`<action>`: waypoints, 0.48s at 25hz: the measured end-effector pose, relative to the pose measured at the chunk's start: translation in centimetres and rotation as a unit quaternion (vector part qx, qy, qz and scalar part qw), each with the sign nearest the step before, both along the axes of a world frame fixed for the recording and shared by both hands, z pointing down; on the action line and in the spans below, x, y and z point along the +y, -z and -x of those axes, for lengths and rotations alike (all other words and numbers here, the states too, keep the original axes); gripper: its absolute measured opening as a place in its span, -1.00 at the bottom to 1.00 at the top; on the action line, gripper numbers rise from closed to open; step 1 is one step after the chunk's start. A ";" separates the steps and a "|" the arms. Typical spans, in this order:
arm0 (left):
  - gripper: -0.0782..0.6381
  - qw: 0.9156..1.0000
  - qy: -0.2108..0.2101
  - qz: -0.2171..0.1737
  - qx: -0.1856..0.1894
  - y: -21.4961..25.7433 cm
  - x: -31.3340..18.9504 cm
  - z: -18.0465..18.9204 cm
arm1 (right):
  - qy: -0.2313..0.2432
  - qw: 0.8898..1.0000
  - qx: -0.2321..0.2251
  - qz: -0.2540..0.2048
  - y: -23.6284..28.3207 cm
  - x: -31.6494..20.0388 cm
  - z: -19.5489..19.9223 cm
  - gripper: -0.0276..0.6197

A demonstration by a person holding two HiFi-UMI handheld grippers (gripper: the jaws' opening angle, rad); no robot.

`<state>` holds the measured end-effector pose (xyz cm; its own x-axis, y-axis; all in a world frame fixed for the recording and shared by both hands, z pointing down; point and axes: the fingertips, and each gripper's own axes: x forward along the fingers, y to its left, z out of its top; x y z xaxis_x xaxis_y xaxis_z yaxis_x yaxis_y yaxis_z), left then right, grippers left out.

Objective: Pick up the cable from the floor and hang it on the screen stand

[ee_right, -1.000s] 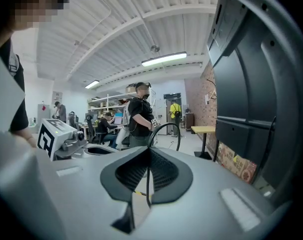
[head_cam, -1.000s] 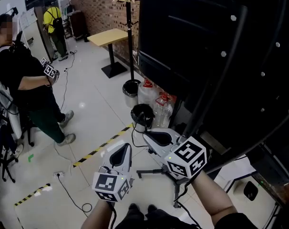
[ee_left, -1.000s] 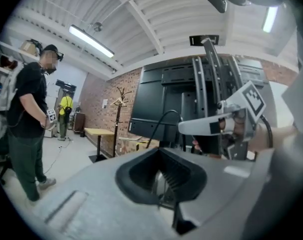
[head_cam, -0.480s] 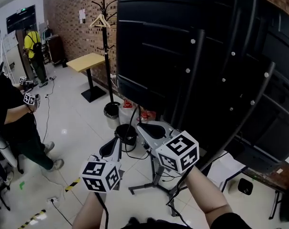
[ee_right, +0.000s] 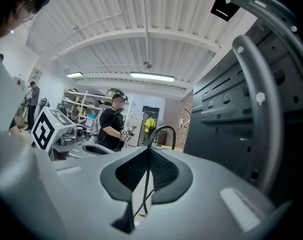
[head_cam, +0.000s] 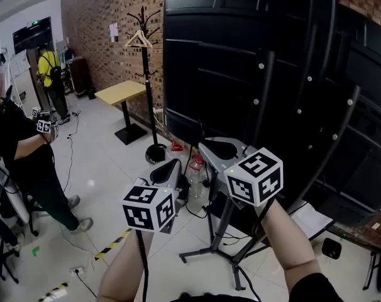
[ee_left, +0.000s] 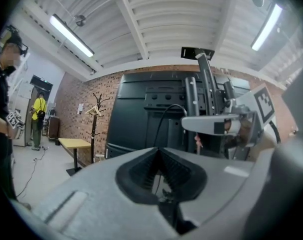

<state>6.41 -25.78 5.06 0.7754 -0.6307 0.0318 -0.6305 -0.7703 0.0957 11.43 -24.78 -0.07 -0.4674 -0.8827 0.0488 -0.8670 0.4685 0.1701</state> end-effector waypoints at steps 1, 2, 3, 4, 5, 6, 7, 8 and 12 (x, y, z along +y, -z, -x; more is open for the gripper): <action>-0.77 1.000 -0.002 0.002 0.001 0.4 -0.3 -0.3 | -0.004 1.000 0.004 -0.005 0.7 -0.2 -0.3 -0.88; -0.77 1.000 -0.005 0.005 0.003 0.7 -0.5 -0.6 | -0.009 1.000 0.008 -0.009 1.4 -0.4 -0.5 -0.88; -0.77 1.000 -0.010 0.007 0.005 1.0 -0.7 -1.0 | -0.014 1.000 0.011 -0.013 1.9 -0.5 -0.8 -0.88; -0.77 1.000 -0.014 0.006 0.005 1.3 -0.8 -1.3 | -0.018 1.000 0.014 -0.017 2.5 -0.6 -1.0 -0.88; -0.77 1.000 -0.019 0.003 0.004 1.8 -0.9 -1.6 | -0.021 0.999 0.016 -0.021 3.1 -0.7 -1.2 -0.88; -0.77 1.000 -0.025 -0.002 0.001 2.4 -1.0 -1.9 | -0.023 0.999 0.019 -0.024 3.8 -0.8 -1.4 -0.88; -0.77 1.000 -0.030 -0.007 -0.001 2.9 -1.1 -2.3 | -0.025 0.999 0.024 -0.027 4.6 -0.8 -1.6 -0.88; -0.77 0.999 -0.035 -0.010 -0.001 3.5 -1.2 -2.7 | -0.027 0.999 0.029 -0.028 5.3 -0.8 -1.9 -0.88; -0.77 0.999 -0.048 -0.010 0.011 5.1 -1.6 -4.4 | -0.049 0.997 0.050 -0.038 8.0 -0.5 -3.6 -0.88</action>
